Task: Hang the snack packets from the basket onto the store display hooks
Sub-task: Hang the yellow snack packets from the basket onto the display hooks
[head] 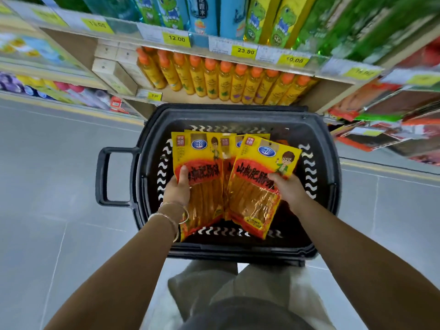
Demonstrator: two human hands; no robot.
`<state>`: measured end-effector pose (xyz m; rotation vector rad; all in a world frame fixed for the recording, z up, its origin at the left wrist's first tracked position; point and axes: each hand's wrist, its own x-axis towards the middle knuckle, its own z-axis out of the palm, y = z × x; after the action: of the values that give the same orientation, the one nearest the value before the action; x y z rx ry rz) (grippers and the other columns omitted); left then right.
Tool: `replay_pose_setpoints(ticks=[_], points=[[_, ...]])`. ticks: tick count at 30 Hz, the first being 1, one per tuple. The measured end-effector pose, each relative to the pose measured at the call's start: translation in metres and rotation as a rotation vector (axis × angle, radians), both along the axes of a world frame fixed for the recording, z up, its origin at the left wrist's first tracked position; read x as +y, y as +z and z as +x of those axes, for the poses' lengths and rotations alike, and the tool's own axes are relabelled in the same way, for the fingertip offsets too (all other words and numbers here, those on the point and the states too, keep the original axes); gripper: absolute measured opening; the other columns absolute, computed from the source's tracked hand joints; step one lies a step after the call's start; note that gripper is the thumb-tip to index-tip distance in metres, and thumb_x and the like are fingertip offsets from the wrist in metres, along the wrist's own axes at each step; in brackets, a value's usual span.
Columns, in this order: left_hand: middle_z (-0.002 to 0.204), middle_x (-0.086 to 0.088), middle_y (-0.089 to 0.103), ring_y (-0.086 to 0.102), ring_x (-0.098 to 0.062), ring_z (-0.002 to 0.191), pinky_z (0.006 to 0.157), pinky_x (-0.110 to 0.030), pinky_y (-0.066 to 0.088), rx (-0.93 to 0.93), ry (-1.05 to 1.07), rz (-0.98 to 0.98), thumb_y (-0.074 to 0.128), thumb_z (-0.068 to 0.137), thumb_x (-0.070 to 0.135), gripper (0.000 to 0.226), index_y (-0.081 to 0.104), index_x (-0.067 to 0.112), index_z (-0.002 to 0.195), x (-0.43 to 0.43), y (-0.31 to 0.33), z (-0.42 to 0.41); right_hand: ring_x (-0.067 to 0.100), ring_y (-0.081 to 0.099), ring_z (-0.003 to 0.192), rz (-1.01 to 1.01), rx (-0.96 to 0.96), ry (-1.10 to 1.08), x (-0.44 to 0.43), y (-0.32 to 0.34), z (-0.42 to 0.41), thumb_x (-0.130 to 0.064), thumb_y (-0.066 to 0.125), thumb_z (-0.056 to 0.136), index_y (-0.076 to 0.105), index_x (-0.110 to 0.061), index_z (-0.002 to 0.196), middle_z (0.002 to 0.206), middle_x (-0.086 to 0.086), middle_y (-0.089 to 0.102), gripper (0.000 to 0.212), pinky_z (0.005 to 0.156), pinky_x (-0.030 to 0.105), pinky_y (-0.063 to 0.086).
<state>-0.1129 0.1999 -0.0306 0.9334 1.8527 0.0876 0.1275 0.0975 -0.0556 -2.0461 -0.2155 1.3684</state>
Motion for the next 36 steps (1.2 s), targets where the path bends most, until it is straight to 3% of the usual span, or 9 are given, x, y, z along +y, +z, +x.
replay_pose_setpoints(ticks=[3, 6, 10, 17, 21, 24, 29, 32, 36], points=[[0.134, -0.015, 0.050, 0.047, -0.031, 0.119, 0.095, -0.035, 0.032, -0.016, -0.017, 0.060, 0.030, 0.094, 0.057, 0.066, 0.043, 0.008, 0.137, 0.001, 0.020, 0.008, -0.002, 0.063, 0.073, 0.106, -0.022, -0.082, -0.015, 0.026, -0.001, -0.028, 0.064, 0.088, 0.062, -0.034, 0.090, 0.086, -0.015, 0.066, 0.007, 0.063, 0.015, 0.045], [0.122, -0.010, 0.056, 0.052, -0.023, 0.100, 0.090, -0.031, 0.031, -0.090, -0.018, 0.147, 0.036, 0.093, 0.056, 0.063, 0.045, 0.011, 0.136, -0.007, 0.045, 0.026, -0.004, 0.061, 0.081, 0.242, -0.095, -0.171, -0.038, 0.053, 0.002, -0.026, 0.063, 0.090, 0.064, -0.040, 0.087, 0.085, -0.023, 0.067, 0.014, 0.069, 0.017, 0.047], [0.137, -0.011, 0.048, 0.045, -0.025, 0.121, 0.095, -0.031, 0.029, -0.124, -0.039, 0.267, 0.040, 0.093, 0.055, 0.066, 0.041, 0.009, 0.139, -0.025, 0.082, 0.060, -0.017, 0.060, 0.079, 0.400, -0.207, -0.215, -0.076, 0.095, 0.019, -0.020, 0.061, 0.091, 0.063, -0.045, 0.087, 0.081, -0.038, 0.065, 0.025, 0.066, 0.003, 0.045], [0.142, -0.010, 0.044, 0.041, -0.028, 0.128, 0.099, -0.034, 0.028, -0.276, -0.169, 0.415, 0.041, 0.089, 0.061, 0.072, 0.039, 0.010, 0.140, -0.091, 0.132, 0.153, -0.003, 0.066, 0.087, 0.578, -0.345, -0.413, -0.193, 0.152, 0.079, -0.014, 0.060, 0.091, 0.067, -0.029, 0.096, 0.099, -0.012, 0.070, 0.017, 0.071, 0.010, 0.050], [0.126, -0.009, 0.057, 0.052, -0.022, 0.110, 0.088, -0.025, 0.031, -0.367, -0.357, 0.463, 0.040, 0.092, 0.056, 0.058, 0.055, 0.014, 0.127, -0.159, 0.138, 0.213, -0.012, 0.063, 0.071, 0.521, -0.398, -0.515, -0.283, 0.155, 0.113, -0.013, 0.061, 0.090, 0.067, -0.030, 0.084, 0.082, -0.022, 0.068, 0.019, 0.063, 0.005, 0.046], [0.136, -0.013, 0.051, 0.045, -0.028, 0.125, 0.097, -0.027, 0.030, -0.368, -0.466, 0.446, 0.039, 0.094, 0.051, 0.056, 0.052, 0.011, 0.132, -0.211, 0.126, 0.252, -0.013, 0.059, 0.059, 0.415, -0.413, -0.589, -0.350, 0.137, 0.131, -0.017, 0.063, 0.089, 0.065, -0.032, 0.074, 0.072, -0.019, 0.064, 0.022, 0.053, 0.002, 0.042], [0.144, -0.016, 0.041, 0.036, -0.030, 0.134, 0.110, -0.034, 0.024, -0.318, -0.637, 0.406, 0.041, 0.099, 0.033, 0.049, 0.041, 0.004, 0.138, -0.281, 0.096, 0.301, 0.004, 0.059, 0.077, 0.289, -0.411, -0.744, -0.443, 0.095, 0.152, -0.017, 0.060, 0.092, 0.064, -0.020, 0.099, 0.089, -0.005, 0.065, 0.009, 0.060, 0.003, 0.045], [0.129, -0.017, 0.056, 0.049, -0.031, 0.122, 0.104, -0.036, 0.035, -0.352, -0.735, 0.370, 0.047, 0.097, 0.024, 0.036, 0.056, 0.003, 0.125, -0.312, 0.084, 0.328, 0.021, 0.062, 0.092, 0.220, -0.392, -0.800, -0.480, 0.080, 0.163, -0.014, 0.056, 0.094, 0.063, -0.010, 0.108, 0.104, 0.008, 0.066, 0.017, 0.085, 0.029, 0.049], [0.109, -0.012, 0.064, 0.057, -0.028, 0.107, 0.078, -0.022, 0.037, -0.329, -0.839, 0.334, 0.053, 0.094, 0.023, 0.026, 0.064, 0.008, 0.113, -0.335, 0.073, 0.368, 0.022, 0.061, 0.091, 0.147, -0.391, -0.840, -0.514, 0.064, 0.182, -0.014, 0.052, 0.096, 0.062, -0.016, 0.101, 0.101, 0.009, 0.067, 0.012, 0.078, 0.029, 0.041]])
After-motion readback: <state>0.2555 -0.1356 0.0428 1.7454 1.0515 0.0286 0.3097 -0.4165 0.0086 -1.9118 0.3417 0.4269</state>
